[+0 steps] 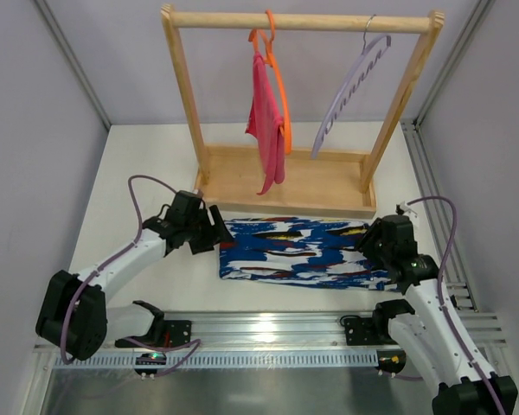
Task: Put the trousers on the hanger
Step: Fold the trousers
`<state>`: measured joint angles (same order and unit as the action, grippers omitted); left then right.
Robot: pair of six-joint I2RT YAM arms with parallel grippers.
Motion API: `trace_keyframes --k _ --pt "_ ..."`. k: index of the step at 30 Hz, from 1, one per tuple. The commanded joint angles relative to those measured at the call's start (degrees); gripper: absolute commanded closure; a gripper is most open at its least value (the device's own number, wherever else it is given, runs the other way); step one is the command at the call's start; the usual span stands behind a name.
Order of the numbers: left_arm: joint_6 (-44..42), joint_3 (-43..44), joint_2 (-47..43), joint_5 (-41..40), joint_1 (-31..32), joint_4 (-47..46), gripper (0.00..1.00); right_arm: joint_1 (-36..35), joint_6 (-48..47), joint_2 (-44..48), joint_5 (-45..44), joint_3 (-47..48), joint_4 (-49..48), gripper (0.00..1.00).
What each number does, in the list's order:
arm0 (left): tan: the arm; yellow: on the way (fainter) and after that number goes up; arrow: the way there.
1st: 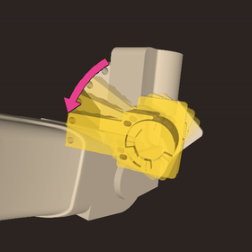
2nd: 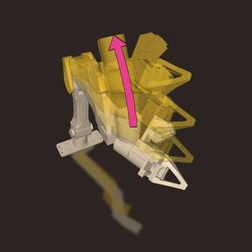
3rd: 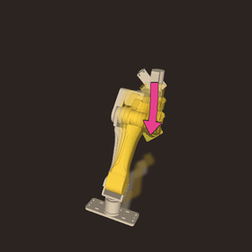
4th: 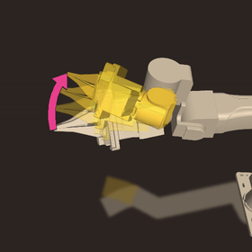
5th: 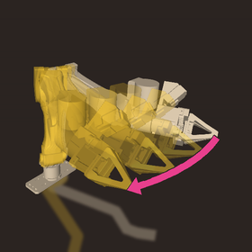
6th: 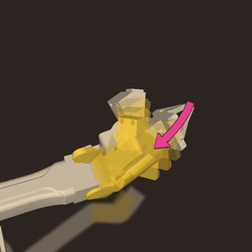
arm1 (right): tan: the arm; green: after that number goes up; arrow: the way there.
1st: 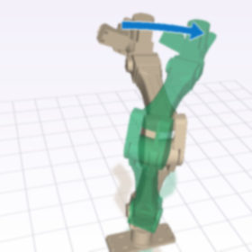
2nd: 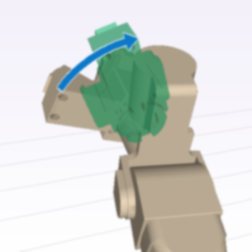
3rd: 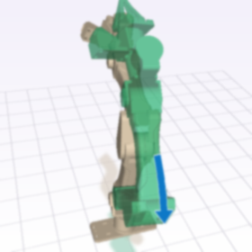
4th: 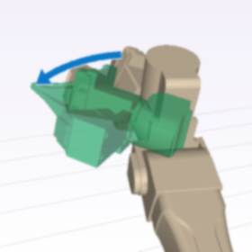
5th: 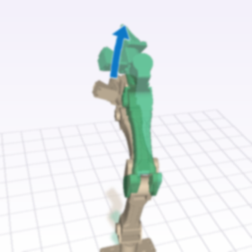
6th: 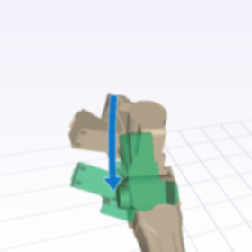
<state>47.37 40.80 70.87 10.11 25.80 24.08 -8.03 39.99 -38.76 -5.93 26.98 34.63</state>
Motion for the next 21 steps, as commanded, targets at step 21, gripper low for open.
trace_keyframes --k 21 --pt "-4.04 2.18 2.78 10.11 -0.05 -5.0 0.31 -26.32 -1.58 -9.49 -1.13 21.19 -5.6 0.51"
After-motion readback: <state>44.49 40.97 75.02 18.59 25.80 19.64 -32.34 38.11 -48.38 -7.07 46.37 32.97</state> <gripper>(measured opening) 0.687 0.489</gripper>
